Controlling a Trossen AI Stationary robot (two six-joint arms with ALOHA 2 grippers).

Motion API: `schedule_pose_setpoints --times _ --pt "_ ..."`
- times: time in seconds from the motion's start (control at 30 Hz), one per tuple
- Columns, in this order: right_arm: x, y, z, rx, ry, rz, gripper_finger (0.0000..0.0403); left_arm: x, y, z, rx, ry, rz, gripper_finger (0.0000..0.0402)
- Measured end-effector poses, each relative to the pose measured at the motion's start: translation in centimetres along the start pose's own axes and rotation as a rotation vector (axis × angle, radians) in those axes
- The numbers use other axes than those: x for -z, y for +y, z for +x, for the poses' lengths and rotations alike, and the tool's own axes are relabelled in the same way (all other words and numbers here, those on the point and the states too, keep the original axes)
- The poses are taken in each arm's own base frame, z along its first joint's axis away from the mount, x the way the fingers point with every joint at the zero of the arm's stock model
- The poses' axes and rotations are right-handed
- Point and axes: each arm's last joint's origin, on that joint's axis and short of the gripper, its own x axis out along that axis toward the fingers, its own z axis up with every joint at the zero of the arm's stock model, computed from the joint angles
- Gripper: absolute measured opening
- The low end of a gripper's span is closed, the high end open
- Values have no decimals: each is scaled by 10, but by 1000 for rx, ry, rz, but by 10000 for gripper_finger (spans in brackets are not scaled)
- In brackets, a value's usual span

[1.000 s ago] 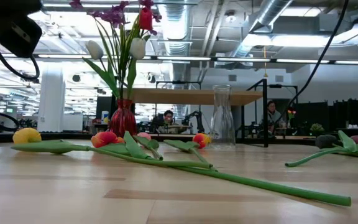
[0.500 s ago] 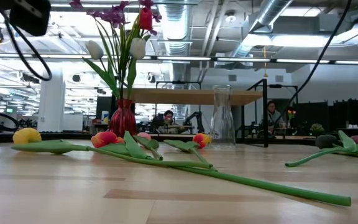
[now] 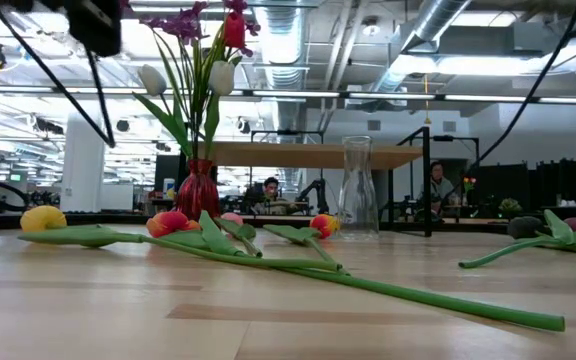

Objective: Pick and place flowers into a vace then onto a shelf
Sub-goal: Put the bottom black flower into the transparent flower vase

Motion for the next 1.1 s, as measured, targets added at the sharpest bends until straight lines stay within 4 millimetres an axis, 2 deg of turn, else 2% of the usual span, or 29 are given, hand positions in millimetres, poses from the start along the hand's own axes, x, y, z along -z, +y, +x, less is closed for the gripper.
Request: schedule_pose_setpoints --times 0.23,0.37,0.47,0.73,1.1 --pt "12 -22 17 29 0 30 0 3 2 34 -90 4 70 2" --pt "26 -19 18 -16 91 46 0 8 -4 48 -26 28 112 2" --pt "26 -16 15 -14 97 70 0 11 -8 56 -10 45 117 2" --pt "24 -11 8 15 106 92 0 11 -12 67 9 89 126 2" --pt "30 -18 16 24 135 102 0 11 -10 68 -2 98 129 2"
